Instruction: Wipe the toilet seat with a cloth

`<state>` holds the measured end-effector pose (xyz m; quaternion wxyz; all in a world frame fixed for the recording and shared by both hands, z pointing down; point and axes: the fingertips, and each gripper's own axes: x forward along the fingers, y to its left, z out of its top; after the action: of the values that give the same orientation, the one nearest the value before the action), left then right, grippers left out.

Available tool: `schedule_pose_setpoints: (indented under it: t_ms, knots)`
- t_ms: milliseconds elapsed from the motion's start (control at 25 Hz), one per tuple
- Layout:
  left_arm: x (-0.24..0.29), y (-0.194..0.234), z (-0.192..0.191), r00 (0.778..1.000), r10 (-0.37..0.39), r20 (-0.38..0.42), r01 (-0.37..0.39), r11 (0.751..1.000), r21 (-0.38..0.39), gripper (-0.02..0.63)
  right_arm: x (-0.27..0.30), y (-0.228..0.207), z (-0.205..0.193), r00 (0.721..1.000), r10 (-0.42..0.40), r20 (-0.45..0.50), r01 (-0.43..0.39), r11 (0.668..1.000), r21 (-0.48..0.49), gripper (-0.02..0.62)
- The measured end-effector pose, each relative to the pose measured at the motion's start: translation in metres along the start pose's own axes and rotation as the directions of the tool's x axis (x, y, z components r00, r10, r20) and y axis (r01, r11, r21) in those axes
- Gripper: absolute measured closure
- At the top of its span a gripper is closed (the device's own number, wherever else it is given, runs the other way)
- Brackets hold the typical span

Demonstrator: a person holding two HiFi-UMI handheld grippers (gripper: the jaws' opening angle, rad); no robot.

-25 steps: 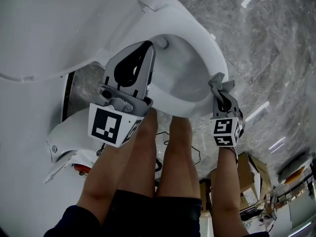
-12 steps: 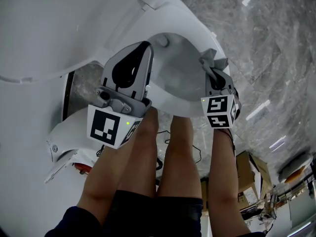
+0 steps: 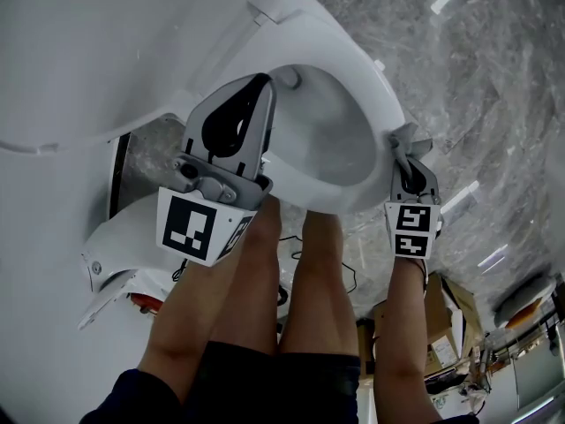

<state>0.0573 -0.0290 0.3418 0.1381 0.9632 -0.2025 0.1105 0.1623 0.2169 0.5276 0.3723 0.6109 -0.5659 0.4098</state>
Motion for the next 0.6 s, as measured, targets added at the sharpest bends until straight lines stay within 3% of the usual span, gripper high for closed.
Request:
schedule_pose_setpoints:
  t_ms: [440,600]
  knots:
    - [-0.001,0.01,0.0,1.0,0.003,-0.007,-0.003,1.0,0.001,0.586,0.044,0.002,0.109,0.982,0.023,0.187,-0.031,0.999,0.041,0.566]
    - [-0.001,0.015,0.002,1.0,0.005,-0.004,-0.005,1.0,0.002,0.586,0.046,0.001,0.112,0.979,0.024,0.202,-0.051,0.991,0.127,0.566]
